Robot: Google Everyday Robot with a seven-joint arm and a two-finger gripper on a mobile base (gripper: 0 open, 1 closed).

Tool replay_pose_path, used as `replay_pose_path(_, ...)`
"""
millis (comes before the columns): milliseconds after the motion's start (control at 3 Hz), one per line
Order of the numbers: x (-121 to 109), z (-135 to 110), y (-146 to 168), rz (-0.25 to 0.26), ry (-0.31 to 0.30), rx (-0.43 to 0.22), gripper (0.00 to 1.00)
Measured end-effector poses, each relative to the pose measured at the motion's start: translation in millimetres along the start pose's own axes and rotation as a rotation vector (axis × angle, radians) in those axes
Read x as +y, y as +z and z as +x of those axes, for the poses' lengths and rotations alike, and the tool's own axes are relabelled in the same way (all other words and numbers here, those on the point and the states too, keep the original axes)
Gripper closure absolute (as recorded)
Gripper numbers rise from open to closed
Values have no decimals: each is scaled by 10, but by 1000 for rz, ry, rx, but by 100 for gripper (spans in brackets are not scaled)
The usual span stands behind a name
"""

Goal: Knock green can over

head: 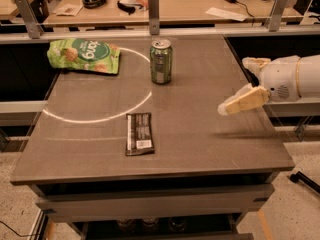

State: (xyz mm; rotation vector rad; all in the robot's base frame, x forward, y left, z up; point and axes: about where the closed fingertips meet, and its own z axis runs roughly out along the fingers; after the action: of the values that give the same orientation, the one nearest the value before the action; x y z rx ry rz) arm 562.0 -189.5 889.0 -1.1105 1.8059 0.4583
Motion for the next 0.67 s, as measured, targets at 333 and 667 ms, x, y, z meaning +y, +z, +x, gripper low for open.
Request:
replay_pose_path(333,-187,-94,313,-39,-96,-29,0)
replay_pose_path(667,-316,-219,623,-114,-139,-72,0)
